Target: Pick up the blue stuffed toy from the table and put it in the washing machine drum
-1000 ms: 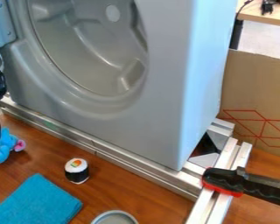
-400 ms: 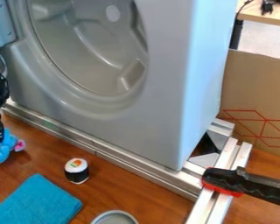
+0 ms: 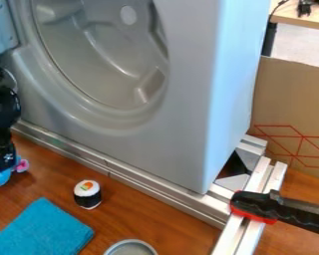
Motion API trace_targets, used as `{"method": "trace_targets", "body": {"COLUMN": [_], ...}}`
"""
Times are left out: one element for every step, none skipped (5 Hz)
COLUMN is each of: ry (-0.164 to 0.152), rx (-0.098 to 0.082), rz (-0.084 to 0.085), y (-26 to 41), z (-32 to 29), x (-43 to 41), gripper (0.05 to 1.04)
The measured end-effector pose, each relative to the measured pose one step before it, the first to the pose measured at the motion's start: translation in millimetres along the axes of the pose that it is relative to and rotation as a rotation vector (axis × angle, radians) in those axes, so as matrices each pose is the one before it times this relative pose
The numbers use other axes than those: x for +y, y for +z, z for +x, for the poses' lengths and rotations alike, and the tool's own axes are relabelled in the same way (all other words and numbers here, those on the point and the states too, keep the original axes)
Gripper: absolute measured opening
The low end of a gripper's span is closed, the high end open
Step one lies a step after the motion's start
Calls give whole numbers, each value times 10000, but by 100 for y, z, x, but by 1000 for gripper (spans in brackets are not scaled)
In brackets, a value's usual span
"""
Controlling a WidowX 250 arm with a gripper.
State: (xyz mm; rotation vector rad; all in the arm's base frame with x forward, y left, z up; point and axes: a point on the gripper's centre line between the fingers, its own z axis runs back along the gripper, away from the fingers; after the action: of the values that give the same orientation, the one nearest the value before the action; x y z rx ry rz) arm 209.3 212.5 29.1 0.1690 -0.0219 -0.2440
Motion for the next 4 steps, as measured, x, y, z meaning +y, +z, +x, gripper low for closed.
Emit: {"method": "trace_targets", "body": {"ry": [-209, 405, 452, 133], "rx": [-146, 141, 318, 79], "rz": [-553, 541, 291, 233], "y": [-934, -307, -917, -432], "z": [662, -148, -377, 191], "x": [-283, 805, 500, 620], "gripper": [1003, 1003, 1003, 964]}}
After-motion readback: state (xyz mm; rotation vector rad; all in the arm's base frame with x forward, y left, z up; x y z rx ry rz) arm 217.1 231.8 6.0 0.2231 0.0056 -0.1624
